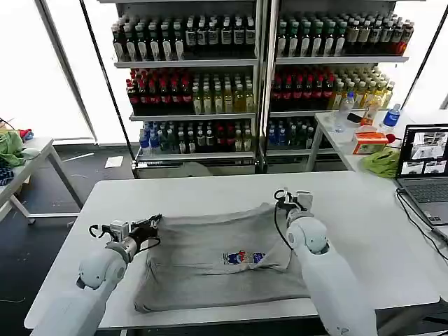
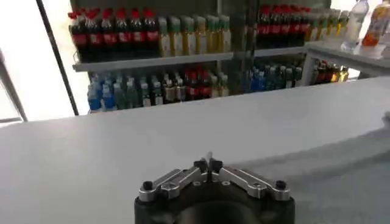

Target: Fold and organize the clothes.

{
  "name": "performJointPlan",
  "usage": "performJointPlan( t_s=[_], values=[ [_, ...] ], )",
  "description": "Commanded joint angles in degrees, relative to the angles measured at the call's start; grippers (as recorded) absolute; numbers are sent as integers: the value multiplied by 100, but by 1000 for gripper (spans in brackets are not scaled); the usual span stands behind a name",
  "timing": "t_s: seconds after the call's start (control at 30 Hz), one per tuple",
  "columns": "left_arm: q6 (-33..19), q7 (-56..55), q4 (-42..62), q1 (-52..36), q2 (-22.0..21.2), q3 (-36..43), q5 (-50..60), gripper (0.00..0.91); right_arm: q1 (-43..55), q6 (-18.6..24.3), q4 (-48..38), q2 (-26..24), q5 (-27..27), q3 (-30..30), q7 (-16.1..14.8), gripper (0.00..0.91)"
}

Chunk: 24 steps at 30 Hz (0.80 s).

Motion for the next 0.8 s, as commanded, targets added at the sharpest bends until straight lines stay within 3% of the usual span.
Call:
performJointPlan(
  t_s=[0.03,0.3,0.8],
  values=[
    [0,-25,-908,589,34,-231,0,0,-386,13,970,-143,77,121,40,0],
    [-8,-30,-1385,1123,84,-457,53,0,-828,21,1284,-195,115,299,176,0],
    [-111,43,-1642,1810,-2,-618,393,0,-2654,142,2340,-213,-76,586,176,0]
  ],
)
